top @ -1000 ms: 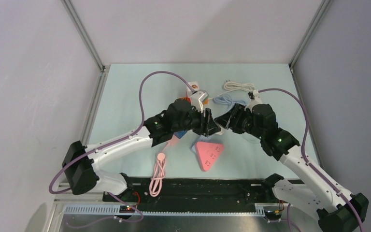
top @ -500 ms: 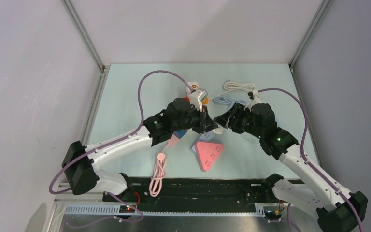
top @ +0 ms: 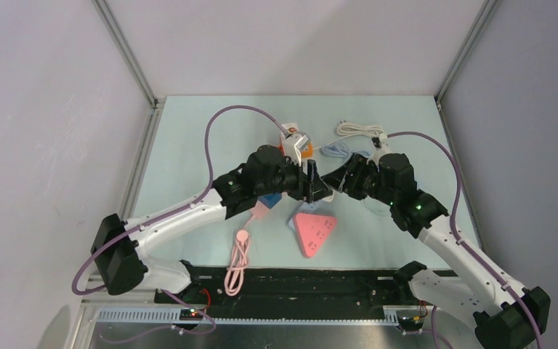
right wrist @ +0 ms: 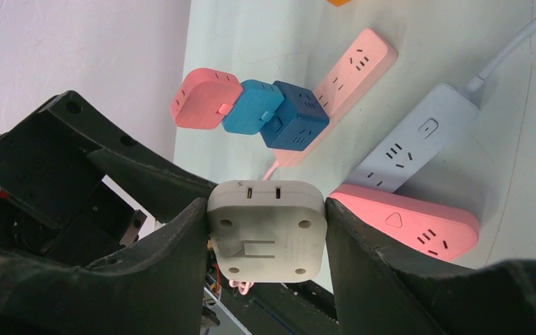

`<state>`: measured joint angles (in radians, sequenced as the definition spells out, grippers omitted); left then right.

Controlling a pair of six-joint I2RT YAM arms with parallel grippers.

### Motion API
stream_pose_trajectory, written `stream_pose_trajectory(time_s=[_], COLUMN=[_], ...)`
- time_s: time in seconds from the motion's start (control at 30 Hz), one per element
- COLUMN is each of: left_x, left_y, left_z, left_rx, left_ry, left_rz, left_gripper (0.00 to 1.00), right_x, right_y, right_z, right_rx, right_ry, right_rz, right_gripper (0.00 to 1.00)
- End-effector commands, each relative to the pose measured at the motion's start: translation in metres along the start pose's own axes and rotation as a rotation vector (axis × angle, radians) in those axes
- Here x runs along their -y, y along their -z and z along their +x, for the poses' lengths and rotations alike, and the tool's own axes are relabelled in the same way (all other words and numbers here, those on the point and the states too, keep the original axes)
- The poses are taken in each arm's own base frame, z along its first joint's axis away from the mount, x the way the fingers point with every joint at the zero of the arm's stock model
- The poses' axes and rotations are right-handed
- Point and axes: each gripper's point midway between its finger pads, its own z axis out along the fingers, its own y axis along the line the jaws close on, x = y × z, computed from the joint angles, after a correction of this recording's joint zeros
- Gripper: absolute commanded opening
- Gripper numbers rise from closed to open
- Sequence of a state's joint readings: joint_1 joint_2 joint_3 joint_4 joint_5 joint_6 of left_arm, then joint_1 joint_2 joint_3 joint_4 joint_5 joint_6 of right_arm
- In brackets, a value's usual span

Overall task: Insert the plug
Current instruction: Pick up the plug from the center of the board.

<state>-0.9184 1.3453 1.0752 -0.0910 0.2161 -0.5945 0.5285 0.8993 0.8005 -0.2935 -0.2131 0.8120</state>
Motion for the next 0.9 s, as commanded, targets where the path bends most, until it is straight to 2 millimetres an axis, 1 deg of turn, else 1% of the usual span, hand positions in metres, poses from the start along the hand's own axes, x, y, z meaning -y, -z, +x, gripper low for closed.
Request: stream_pose_trajectory(time_s=[0.0,0.03,0.1,0.17,0.23,0.5,0.53,0.57,0.7,0.77,0.8,0.83,0.87], left_x=[0.007,0.006,0.004,0.004,0.003,-0.008,-0.007,-0.008,-0.012,-0.014,-0.014,-0.014,-0.014], left_y=[0.001,-0.001,-0.004,-0.006,-0.006,-0.013,-0.014,-0.015,-0.019,-0.019,-0.02,-0.019,-0.019], left_z=[0.0,0.001,0.006,0.009,0.011,0.022,0.021,0.023,0.024,0.025,0.025,0.024,0.023], left_rx=[-0.013,-0.017,-0.033,-0.044,-0.053,-0.083,-0.083,-0.089,-0.107,-0.11,-0.11,-0.107,-0.104], left_ry=[-0.007,-0.004,-0.001,0.002,0.003,0.006,0.004,0.0,-0.024,-0.028,-0.027,-0.027,-0.024], left_rz=[0.044,0.044,0.043,0.046,0.047,0.02,0.023,0.022,0.008,0.001,0.0,-0.001,-0.003], left_gripper=[0.62,0.59,0.5,0.43,0.41,0.4,0.4,0.37,0.33,0.27,0.22,0.18,0.1], right_x=[-0.011,-0.01,-0.01,-0.011,-0.011,-0.016,-0.016,-0.016,-0.019,-0.02,-0.02,-0.02,-0.018], right_y=[-0.006,-0.007,-0.009,-0.011,-0.012,-0.012,-0.012,-0.011,-0.008,-0.007,-0.006,-0.006,-0.007], right_z=[-0.007,-0.007,-0.007,-0.008,-0.009,-0.01,-0.01,-0.01,-0.01,-0.011,-0.01,-0.01,-0.01], right_rx=[0.015,0.015,0.015,0.017,0.019,0.013,0.011,0.011,0.007,0.011,0.01,0.01,0.007], right_ry=[0.001,0.001,0.0,-0.001,-0.005,-0.022,-0.022,-0.025,-0.029,-0.03,-0.029,-0.029,-0.031], right_rz=[-0.043,-0.042,-0.041,-0.044,-0.047,-0.07,-0.072,-0.073,-0.087,-0.089,-0.089,-0.088,-0.082], right_gripper=[0.02,0.03,0.03,0.03,0.03,0.03,0.04,0.05,0.06,0.07,0.07,0.07,0.08])
